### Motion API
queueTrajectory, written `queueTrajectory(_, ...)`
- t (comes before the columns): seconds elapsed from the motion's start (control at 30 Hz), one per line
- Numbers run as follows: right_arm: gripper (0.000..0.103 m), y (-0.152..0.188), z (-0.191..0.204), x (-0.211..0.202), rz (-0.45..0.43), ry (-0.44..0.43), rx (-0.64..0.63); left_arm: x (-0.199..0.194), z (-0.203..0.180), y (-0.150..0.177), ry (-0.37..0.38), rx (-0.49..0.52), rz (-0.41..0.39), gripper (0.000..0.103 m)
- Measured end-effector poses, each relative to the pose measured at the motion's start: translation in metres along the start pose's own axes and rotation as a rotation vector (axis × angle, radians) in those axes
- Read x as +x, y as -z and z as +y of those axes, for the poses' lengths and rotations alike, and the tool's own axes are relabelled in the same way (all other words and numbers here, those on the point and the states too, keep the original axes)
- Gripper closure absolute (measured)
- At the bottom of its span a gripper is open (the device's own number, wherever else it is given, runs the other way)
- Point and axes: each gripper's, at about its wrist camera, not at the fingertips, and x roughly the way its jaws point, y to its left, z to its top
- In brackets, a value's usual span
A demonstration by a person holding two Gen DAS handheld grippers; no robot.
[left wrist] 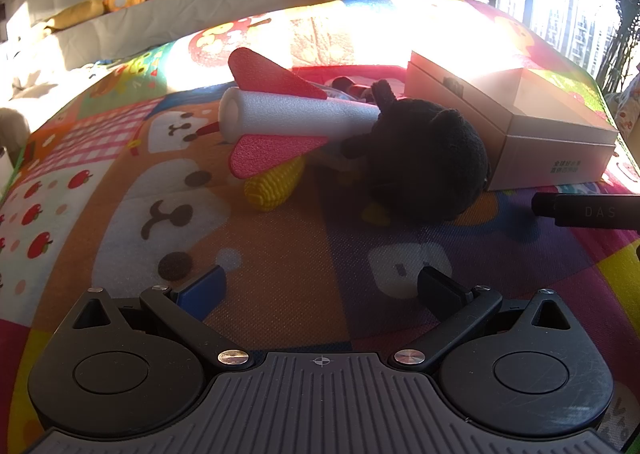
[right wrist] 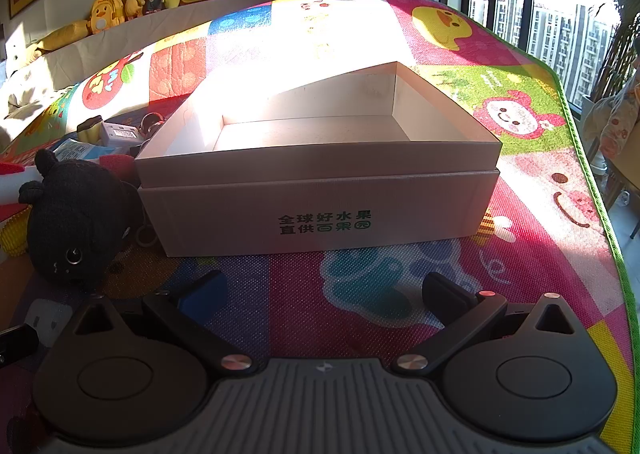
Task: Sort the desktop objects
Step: 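Reach the left gripper toward the black plush while the right approaches the foam rocket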
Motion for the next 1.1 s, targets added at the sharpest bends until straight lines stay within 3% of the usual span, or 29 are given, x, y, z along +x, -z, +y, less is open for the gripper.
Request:
queueTrajectory(0.6, 0.000, -0.002, 0.000, 0.001, 0.012, -0.001, 0.004, -0.002, 0.000, 0.001, -0.002, 0.004, 0.001, 0.000)
queueTrajectory(1.1, 0.000, 0.014, 0.002, -0.031, 0.082, -0.031, -0.037, 0.000, -0.002, 0.000, -0.006, 0.021, 0.020, 0.000)
